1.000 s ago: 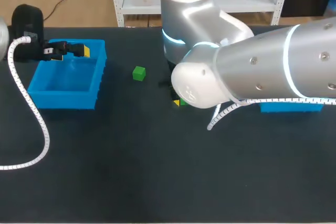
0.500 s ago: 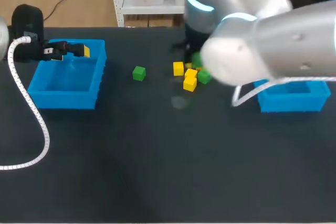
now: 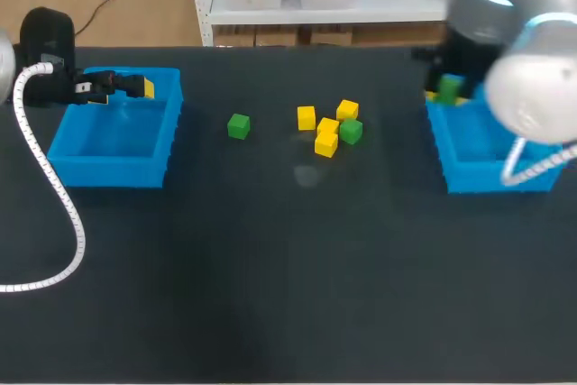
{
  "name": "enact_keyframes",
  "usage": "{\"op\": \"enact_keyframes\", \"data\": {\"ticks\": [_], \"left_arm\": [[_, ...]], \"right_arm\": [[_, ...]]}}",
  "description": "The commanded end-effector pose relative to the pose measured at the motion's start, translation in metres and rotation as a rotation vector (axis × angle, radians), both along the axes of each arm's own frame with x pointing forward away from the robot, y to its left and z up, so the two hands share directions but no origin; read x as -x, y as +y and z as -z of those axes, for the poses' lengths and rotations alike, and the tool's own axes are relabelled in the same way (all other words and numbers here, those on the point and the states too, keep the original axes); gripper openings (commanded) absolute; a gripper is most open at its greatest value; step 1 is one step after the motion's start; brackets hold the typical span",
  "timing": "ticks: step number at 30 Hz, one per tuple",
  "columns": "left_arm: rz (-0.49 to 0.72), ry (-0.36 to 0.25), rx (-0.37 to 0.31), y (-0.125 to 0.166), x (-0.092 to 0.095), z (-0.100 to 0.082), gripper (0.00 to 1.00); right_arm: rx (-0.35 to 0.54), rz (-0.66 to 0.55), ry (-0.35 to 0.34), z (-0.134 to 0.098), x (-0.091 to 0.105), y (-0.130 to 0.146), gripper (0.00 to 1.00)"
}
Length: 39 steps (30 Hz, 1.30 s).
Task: Put the green cubes in the right bin and the yellow cubes in the left bin.
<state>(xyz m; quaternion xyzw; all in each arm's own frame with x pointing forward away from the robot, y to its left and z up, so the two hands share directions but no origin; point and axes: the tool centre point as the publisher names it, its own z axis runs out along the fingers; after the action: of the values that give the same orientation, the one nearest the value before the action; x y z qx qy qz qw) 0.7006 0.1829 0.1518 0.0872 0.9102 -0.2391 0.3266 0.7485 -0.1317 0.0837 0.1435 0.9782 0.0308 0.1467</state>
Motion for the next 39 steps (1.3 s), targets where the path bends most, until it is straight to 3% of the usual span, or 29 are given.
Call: {"op": "enact_keyframes", "data": {"ticks": [1, 6, 7, 8, 9, 13, 18, 22, 26, 32, 39], "left_arm": [[0.003, -0.006, 0.007, 0.001, 0.001, 0.002, 1.0], [0.003, -0.006, 0.007, 0.001, 0.001, 0.002, 1.0], [0.003, -0.006, 0.007, 0.001, 0.001, 0.002, 1.0], [0.003, -0.006, 0.007, 0.001, 0.001, 0.002, 1.0], [0.003, -0.006, 0.007, 0.001, 0.001, 0.002, 1.0], [0.003, -0.006, 0.007, 0.001, 0.001, 0.002, 1.0], [0.003, -0.006, 0.007, 0.001, 0.001, 0.002, 1.0], [0.003, -0.006, 0.007, 0.001, 0.001, 0.002, 1.0], [0.003, -0.006, 0.007, 0.001, 0.001, 0.002, 1.0], [0.003, -0.006, 0.007, 0.001, 0.001, 0.002, 1.0], [0.003, -0.006, 0.007, 0.001, 0.001, 0.002, 1.0]], "right_arm": [[-0.008, 0.052, -0.119, 0.018, 0.006, -0.055, 0.0], [-0.002, 0.061, -0.088, 0.03, 0.006, -0.078, 0.0], [-0.002, 0.061, -0.079, 0.033, 0.006, -0.08, 0.31], [-0.001, 0.056, -0.08, 0.035, 0.004, -0.082, 0.9], [0.007, 0.047, -0.087, 0.036, 0.003, -0.083, 1.0], [0.039, -0.005, -0.129, 0.022, -0.01, -0.089, 1.0], [0.137, -0.178, -0.24, -0.039, -0.039, -0.088, 1.0], [0.217, -0.392, -0.284, -0.089, -0.062, -0.067, 1.0], [0.272, -0.61, -0.264, -0.118, -0.082, -0.031, 1.0], [0.365, -0.924, -0.183, -0.122, -0.1, 0.027, 1.0], [0.404, -1.168, -0.033, -0.092, -0.099, 0.07, 1.0]]}}
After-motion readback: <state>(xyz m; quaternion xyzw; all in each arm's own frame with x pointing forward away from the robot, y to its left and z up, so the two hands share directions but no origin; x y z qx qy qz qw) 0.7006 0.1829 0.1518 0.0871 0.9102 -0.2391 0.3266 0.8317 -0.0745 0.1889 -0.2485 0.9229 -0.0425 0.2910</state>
